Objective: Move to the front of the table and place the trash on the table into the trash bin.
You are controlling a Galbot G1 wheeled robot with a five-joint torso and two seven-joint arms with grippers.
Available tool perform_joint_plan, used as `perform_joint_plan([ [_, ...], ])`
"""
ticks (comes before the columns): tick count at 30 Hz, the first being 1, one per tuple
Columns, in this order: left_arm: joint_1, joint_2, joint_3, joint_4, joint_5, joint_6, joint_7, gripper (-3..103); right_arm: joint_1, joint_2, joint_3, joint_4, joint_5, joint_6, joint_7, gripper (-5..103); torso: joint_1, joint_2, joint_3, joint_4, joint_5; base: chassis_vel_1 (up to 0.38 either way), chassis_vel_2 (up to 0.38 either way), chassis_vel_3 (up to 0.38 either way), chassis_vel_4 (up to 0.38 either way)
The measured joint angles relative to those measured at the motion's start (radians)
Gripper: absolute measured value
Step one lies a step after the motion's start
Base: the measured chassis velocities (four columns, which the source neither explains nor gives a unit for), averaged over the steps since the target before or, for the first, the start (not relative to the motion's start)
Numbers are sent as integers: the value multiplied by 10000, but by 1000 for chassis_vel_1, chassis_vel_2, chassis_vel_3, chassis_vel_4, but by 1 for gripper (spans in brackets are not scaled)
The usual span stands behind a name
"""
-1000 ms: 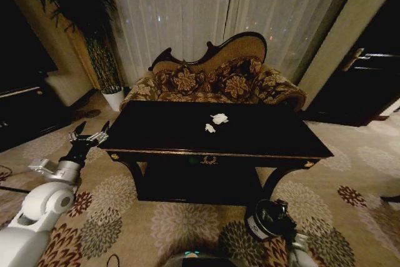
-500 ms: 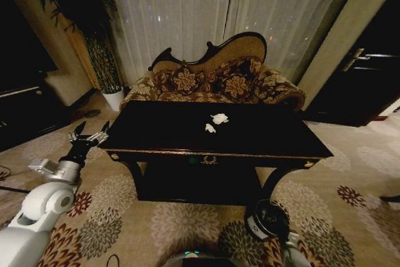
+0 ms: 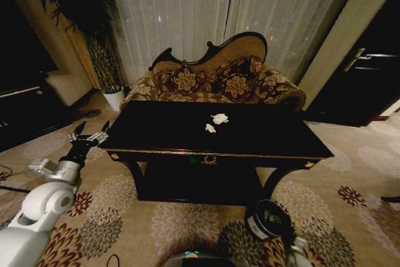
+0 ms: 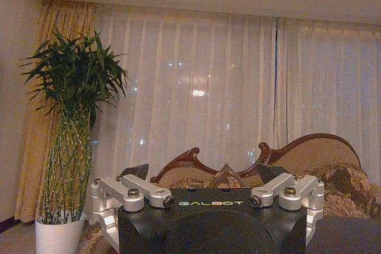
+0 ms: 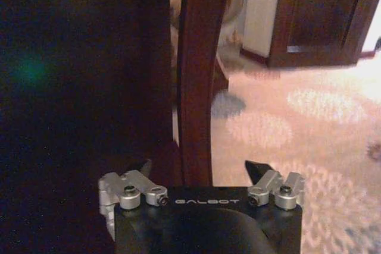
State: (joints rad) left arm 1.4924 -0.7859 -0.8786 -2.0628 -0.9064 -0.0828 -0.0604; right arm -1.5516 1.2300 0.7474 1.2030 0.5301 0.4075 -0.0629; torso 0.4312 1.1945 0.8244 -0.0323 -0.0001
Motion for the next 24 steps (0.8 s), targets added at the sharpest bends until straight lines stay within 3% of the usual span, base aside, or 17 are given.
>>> perform_joint_plan([
  [3,0,0,0,-1,0,0,0,100,-1534,255,599,1945,147,162,232,99,0,1,0,-2,0,0,0,0,0],
  [14,0,0,0,0,0,0,1,100,-3960,252,2049,6816,819,4,837,100,0,0,1,-1,-2,0,0,0,0],
  [24,0,0,0,0,0,0,1,100,-4175,-285,2719,9471,1215,-967,1130,100,0,1,1,-1,0,0,0,0,0],
])
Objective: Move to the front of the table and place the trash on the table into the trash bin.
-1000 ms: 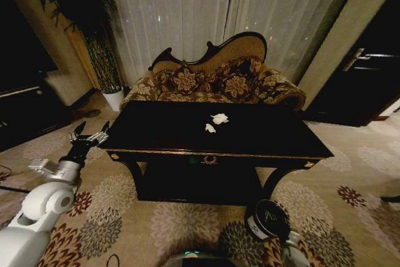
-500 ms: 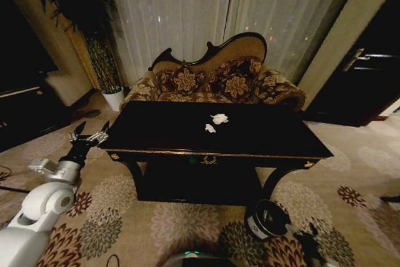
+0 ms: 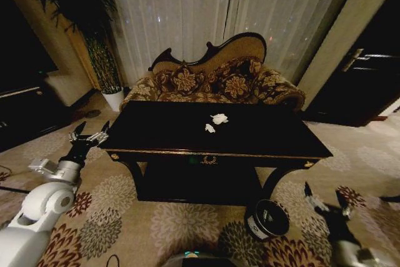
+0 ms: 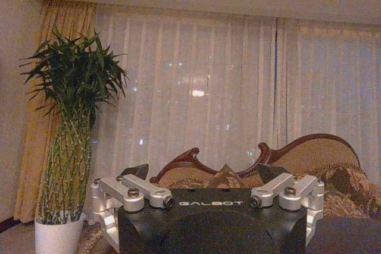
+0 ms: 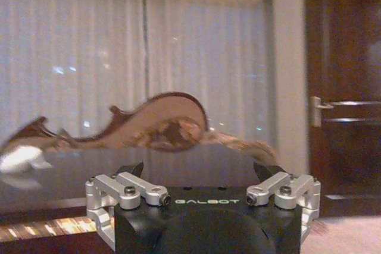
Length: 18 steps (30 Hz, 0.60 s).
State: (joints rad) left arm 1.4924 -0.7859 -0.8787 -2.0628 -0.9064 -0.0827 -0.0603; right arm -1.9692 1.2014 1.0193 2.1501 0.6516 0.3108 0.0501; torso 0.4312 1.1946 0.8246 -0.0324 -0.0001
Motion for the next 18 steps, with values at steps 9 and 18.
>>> perform_joint_plan([
  [9,0,0,0,0,0,0,1,100,1187,-1547,-443,316,105,-1190,435,100,0,-1,1,1,5,0,0,0,0],
  [18,0,0,0,0,0,0,1,100,1812,-2533,-857,891,-53,-2475,789,100,0,-1,0,-2,2,0,0,0,0],
])
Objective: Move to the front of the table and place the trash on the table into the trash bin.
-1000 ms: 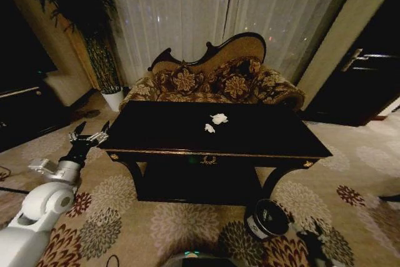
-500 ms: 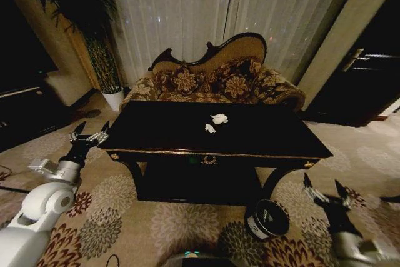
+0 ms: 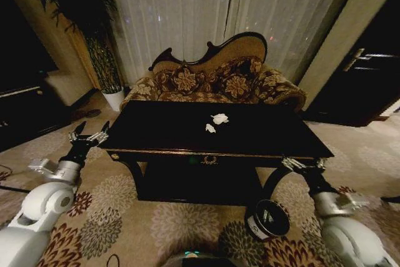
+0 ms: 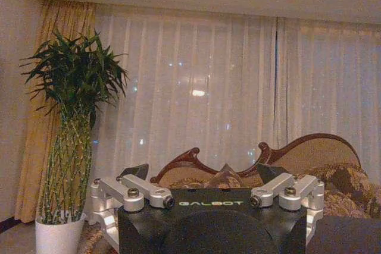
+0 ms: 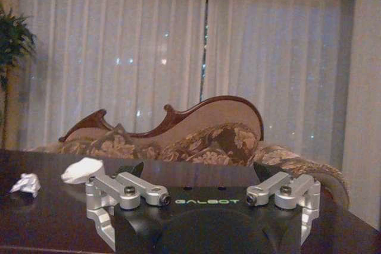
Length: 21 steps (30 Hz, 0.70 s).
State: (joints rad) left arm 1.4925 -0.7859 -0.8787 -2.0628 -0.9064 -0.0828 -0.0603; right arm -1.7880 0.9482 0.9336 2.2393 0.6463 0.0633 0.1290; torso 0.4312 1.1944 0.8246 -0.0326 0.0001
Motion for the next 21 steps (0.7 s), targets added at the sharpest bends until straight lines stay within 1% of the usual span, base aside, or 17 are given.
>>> perform_joint_plan([
  [1,0,0,0,0,0,0,0,100,0,0,0,0,0,0,0,100,0,0,0,0,0,0,0,0,0],
  [4,0,0,0,0,0,0,0,100,197,-339,-159,104,59,-434,47,100,0,0,1,4,0,0,0,0,0],
  [7,0,0,0,0,0,0,-1,100,345,-590,-271,115,92,-680,106,100,0,0,0,1,0,0,0,0,0],
  [11,0,0,0,0,0,0,0,100,1050,-1415,-701,-113,477,-1216,223,100,0,0,0,4,0,0,0,0,0],
  [12,0,0,0,0,0,0,0,100,1050,-1415,-701,-113,477,-1216,223,100,0,0,0,4,0,0,0,0,0],
  [15,0,0,0,0,0,0,-1,100,1855,-2220,-1103,-602,774,-1356,227,100,0,-1,1,3,0,0,0,0,0],
  [16,0,0,0,0,0,0,-1,100,1855,-2220,-1103,-602,774,-1356,227,100,0,-1,1,3,0,0,0,0,0],
  [19,0,0,0,0,0,0,-1,100,2632,-2976,-1593,-1167,1085,-1377,220,100,1,0,1,5,0,0,0,0,0],
  [21,0,0,0,0,0,0,0,100,3162,-3345,-2065,-1423,1341,-1411,211,100,1,-1,1,4,0,0,0,0,0],
])
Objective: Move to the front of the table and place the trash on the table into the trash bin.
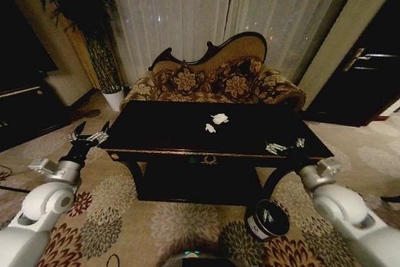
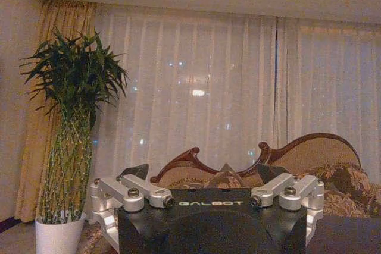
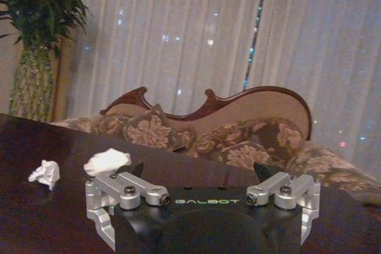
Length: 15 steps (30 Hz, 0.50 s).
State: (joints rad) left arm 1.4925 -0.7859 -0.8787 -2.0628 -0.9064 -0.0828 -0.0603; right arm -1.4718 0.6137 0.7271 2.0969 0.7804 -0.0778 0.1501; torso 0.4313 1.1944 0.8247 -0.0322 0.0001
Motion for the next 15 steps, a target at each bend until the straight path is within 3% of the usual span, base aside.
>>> perform_joint_plan([
  [15,0,0,0,0,0,0,0,100,1953,-1033,-2729,-775,322,-62,-326,100,0,0,-1,-3,0,0,0,0,0],
])
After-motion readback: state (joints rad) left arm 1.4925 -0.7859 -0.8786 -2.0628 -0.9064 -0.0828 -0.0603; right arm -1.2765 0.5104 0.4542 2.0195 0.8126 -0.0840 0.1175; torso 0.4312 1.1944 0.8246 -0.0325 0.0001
